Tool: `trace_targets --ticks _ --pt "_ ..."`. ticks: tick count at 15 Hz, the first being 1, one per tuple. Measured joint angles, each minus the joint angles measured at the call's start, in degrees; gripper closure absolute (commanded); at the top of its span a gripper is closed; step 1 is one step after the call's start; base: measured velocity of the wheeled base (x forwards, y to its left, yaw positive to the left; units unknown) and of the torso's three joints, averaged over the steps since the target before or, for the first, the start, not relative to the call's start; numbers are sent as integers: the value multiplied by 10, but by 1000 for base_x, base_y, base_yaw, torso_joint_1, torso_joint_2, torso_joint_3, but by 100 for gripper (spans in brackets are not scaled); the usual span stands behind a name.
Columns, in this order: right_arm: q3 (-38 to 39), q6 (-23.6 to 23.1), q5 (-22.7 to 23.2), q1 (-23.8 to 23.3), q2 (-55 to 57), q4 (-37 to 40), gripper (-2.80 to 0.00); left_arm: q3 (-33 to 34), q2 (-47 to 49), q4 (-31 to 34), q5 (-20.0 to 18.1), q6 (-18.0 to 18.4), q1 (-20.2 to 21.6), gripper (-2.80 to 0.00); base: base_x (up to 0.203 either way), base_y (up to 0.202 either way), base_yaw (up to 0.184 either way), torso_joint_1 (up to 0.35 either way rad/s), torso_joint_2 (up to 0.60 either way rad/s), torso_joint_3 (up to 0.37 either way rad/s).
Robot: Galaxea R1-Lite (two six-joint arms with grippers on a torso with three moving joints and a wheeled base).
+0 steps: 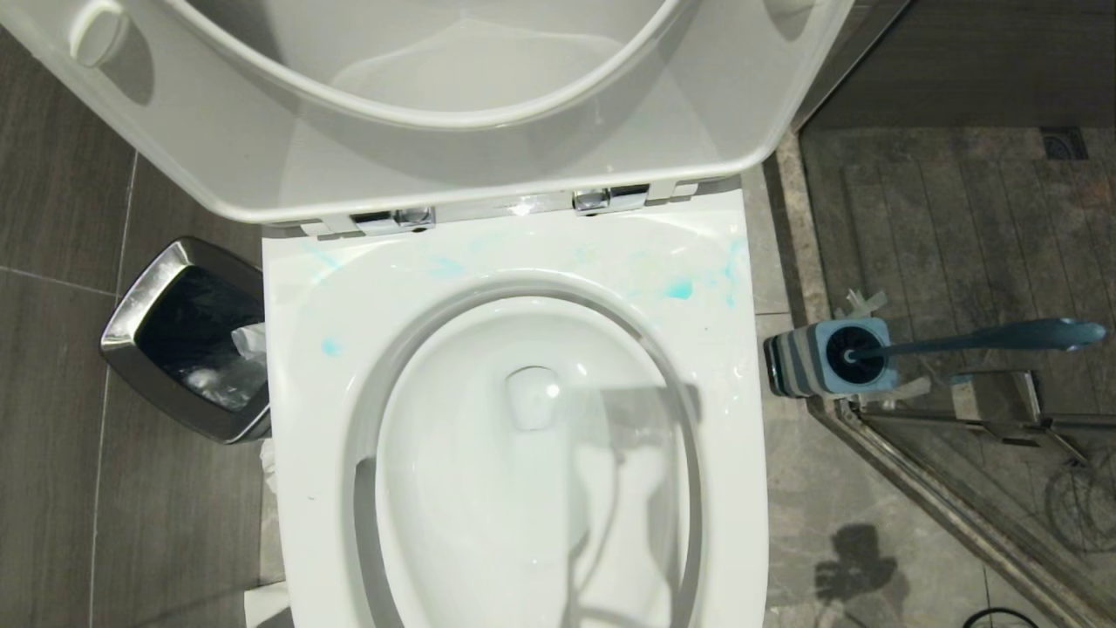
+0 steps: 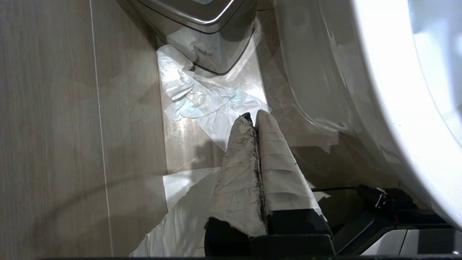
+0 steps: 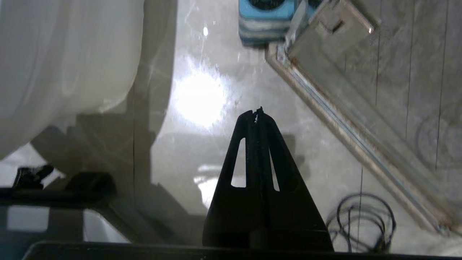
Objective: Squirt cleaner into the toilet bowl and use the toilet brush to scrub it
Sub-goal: Pour in the cleaning agent
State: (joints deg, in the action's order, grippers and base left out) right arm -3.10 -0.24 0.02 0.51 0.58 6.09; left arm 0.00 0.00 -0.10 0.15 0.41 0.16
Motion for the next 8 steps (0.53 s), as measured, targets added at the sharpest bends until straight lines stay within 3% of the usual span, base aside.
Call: trace_targets --ticks 4,8 --pt "-85 -1 -3 1 67 117 0 0 0 0 0 1 0 0 0 0 0 0 0 0" --pt "-173 -2 -2 1 259 105 0 0 0 0 0 -3 0 0 0 0 0 0 0 0"
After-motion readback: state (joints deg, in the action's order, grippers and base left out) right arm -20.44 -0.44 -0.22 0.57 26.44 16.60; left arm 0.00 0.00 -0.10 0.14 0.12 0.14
